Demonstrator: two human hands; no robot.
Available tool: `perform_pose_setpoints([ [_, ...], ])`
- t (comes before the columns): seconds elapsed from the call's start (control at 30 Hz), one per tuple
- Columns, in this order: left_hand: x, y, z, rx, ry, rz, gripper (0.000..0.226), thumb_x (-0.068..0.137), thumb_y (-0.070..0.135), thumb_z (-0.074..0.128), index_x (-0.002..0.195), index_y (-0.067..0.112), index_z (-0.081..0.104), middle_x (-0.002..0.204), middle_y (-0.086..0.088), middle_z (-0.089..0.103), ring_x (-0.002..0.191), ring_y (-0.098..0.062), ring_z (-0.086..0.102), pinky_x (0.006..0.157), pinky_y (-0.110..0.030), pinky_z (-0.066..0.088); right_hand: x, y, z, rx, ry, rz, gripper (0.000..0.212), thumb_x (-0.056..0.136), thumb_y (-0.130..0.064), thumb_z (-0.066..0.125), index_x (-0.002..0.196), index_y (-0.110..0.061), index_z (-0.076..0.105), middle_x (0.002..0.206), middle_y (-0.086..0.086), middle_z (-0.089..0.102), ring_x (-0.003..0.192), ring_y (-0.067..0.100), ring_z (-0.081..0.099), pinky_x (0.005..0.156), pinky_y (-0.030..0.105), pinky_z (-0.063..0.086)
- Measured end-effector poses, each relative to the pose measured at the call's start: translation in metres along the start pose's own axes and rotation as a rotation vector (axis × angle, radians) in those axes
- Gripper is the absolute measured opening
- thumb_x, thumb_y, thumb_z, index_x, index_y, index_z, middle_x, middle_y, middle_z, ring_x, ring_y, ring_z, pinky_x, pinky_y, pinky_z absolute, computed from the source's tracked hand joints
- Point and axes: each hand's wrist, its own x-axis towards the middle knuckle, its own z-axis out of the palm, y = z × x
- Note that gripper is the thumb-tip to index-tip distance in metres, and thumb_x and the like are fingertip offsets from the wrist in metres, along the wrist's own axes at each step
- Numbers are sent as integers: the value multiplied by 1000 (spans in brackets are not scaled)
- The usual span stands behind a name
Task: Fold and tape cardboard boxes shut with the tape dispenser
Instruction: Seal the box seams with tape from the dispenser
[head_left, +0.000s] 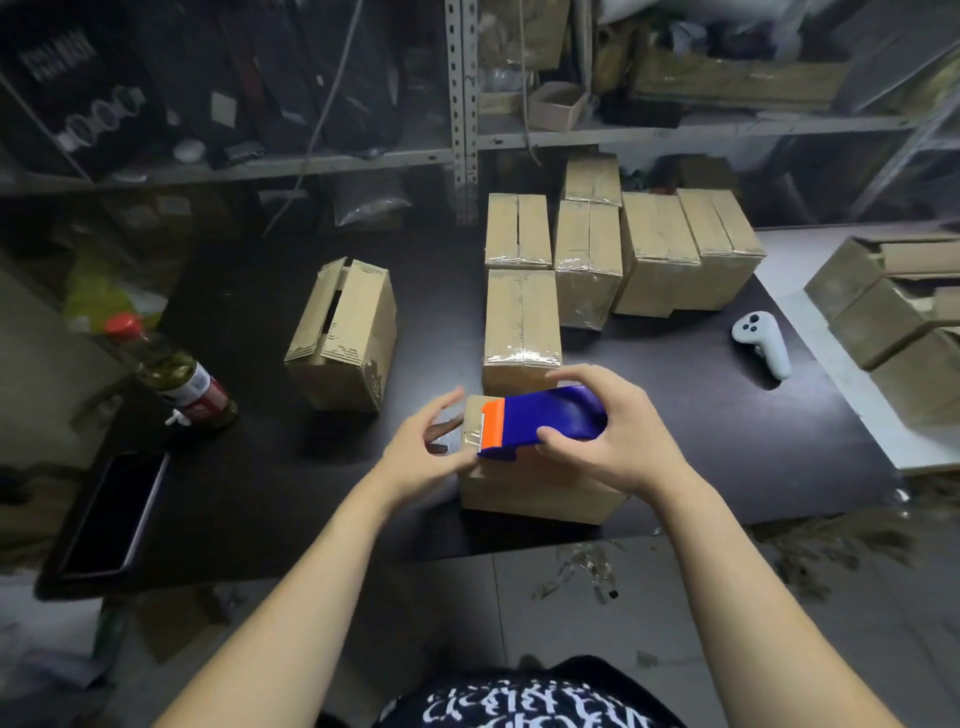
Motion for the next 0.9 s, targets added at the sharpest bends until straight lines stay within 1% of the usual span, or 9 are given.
perform_pose_setpoints([
  [0.07,-3,2,6,-52,118,-47,77,80,17,86,148,19,48,140,9,56,123,-7,60,93,-25,55,-1,2,1,3,27,-10,46,78,-31,87,118,-27,65,115,-13,65,109,4,59,84,13,49],
  [0.13,-5,1,15,-111,114,-89,76,85,11,80,152,10,43,146,-6,56,128,-13,57,88,-16,54,-1,3,3,10,34,-6,44,79,-32,86,117,-26,64,115,-13,64,109,5,59,83,13,50],
  [0.23,-6,1,22,-93,29,-115,76,97,11,66,161,13,24,155,-3,46,135,-6,44,82,-1,46,0,5,3,16,47,-10,43,79,-32,86,116,-26,64,114,-13,64,109,5,59,83,14,49],
  [0.33,-6,3,21,-58,-30,-109,75,102,16,59,163,19,15,158,4,39,136,0,36,81,3,42,0,7,0,22,19,6,45,80,-37,86,118,-30,64,115,-14,62,110,5,58,80,10,47],
  [0.5,4,10,7,67,-131,22,63,99,25,66,144,56,34,156,25,30,148,1,26,100,-10,39,-3,10,-5,2,13,37,49,76,-50,86,121,-39,67,108,-14,58,105,6,57,76,14,49],
  [0.57,8,12,4,74,-165,1,61,96,21,70,136,56,40,151,25,36,145,-1,34,99,-9,41,-2,10,-6,-8,-11,33,54,76,-52,86,124,-39,67,107,-14,58,103,6,57,77,18,50],
  [0.7,10,8,0,81,-153,-11,67,82,42,78,141,47,47,146,20,51,132,2,51,101,-23,51,1,12,-9,-53,-43,20,64,73,-54,87,132,-39,66,102,-9,58,97,9,57,77,23,51],
  [0.83,12,13,-8,135,-180,-22,63,80,46,80,134,56,49,138,33,53,127,12,51,92,-12,49,0,14,-12,-26,-24,-2,59,75,-52,87,129,-36,69,97,-8,57,91,9,58,74,21,49],
  [0.9,13,14,-8,140,-175,-26,65,80,45,81,136,56,50,140,29,54,129,10,50,95,-15,49,-1,14,-15,-35,-30,-22,58,77,-52,86,129,-35,69,97,-10,56,92,7,57,74,17,47],
])
